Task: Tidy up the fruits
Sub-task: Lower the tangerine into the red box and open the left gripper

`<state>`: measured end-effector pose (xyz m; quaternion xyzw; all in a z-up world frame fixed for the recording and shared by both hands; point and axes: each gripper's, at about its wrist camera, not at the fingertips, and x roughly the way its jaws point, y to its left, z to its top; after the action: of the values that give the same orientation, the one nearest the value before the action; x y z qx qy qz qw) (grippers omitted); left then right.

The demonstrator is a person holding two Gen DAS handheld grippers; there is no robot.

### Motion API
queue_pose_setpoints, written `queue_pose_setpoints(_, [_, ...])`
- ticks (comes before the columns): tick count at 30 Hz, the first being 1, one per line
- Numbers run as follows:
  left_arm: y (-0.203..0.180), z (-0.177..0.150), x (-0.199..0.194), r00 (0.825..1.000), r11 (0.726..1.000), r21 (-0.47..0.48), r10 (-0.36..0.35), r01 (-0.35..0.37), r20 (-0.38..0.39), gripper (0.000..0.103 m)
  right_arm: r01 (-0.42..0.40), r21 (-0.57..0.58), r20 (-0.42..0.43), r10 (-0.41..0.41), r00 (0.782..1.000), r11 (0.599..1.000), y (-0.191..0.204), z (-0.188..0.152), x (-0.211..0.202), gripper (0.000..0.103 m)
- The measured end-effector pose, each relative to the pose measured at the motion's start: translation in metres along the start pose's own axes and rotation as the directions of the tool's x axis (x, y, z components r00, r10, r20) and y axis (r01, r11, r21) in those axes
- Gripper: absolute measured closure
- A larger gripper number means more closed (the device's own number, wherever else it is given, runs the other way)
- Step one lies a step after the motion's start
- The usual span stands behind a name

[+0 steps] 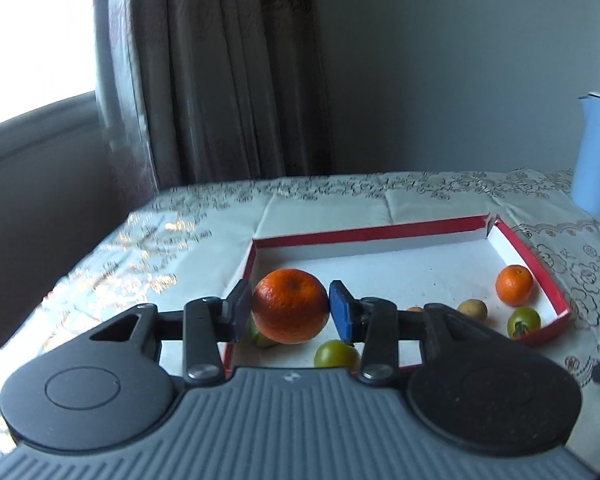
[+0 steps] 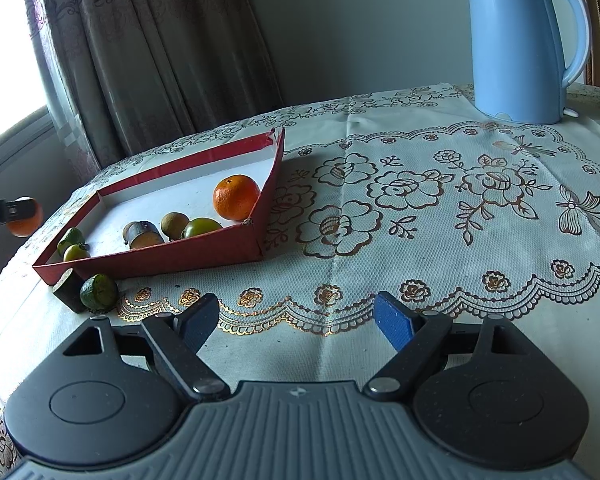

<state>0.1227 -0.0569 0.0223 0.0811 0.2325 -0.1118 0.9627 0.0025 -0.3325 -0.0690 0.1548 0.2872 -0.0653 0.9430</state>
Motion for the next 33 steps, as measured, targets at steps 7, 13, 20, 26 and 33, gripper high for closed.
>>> queue_pose_setpoints(7, [-0.016, 0.000, 0.035, 0.998, 0.999, 0.016, 0.039, -0.038, -0.045, 0.064, -0.018, 0.009, -0.002, 0.018, 1.000, 1.000, -0.001, 0.001, 0.001, 0.014])
queue_pose_setpoints(13, [-0.019, -0.005, 0.058, 0.996, 0.999, 0.018, 0.052, -0.051, -0.076, 0.064, -0.031, 0.016, -0.002, 0.031, 1.000, 0.999, -0.003, 0.001, 0.002, 0.012])
queue_pose_setpoints(20, [-0.019, -0.013, 0.072, 0.993, 0.999, 0.021, 0.049, -0.047, -0.108, 0.064, -0.035, 0.018, -0.003, 0.035, 0.999, 0.999, -0.002, 0.001, 0.003, 0.011])
queue_pose_setpoints(26, [-0.020, -0.013, 0.074, 0.993, 0.999, 0.019, 0.043, -0.041, -0.110, 0.063, -0.043, 0.023, -0.002, 0.043, 0.999, 0.999, -0.004, 0.002, 0.003, 0.010])
queue_pose_setpoints(33, [-0.020, -0.011, 0.059, 0.996, 0.998, 0.027, 0.053, -0.051, -0.070, 0.050, -0.053, 0.033, 0.001, 0.053, 0.999, 0.998, -0.006, 0.003, 0.003, 0.009])
